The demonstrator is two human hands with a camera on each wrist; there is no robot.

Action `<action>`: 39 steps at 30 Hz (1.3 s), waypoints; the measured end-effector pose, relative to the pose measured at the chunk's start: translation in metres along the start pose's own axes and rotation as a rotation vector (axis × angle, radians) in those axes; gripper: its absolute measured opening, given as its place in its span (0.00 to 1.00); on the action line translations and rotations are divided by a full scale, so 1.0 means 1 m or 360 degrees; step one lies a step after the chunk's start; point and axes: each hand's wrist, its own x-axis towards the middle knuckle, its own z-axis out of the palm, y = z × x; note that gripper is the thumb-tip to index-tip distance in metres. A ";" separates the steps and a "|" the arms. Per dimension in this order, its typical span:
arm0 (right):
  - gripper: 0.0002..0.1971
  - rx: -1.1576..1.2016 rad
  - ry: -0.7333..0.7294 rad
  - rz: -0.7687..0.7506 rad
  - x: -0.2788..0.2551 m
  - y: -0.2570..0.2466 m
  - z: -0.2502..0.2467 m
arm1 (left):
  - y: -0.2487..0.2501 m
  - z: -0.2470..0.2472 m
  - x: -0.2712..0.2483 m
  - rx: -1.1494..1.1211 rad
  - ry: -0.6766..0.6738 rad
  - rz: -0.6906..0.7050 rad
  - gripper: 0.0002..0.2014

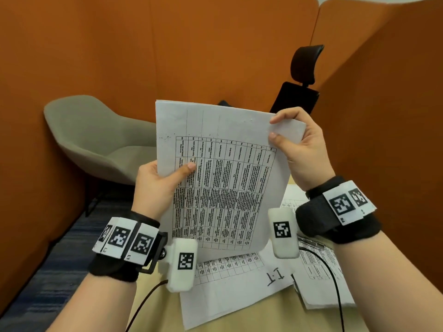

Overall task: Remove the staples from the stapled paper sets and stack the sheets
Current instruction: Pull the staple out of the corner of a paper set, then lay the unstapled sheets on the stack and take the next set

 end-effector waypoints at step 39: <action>0.13 -0.2504 -0.1150 0.1767 -0.074 0.100 -0.064 | -0.062 0.025 -0.010 0.1305 -0.0820 -0.0332 0.09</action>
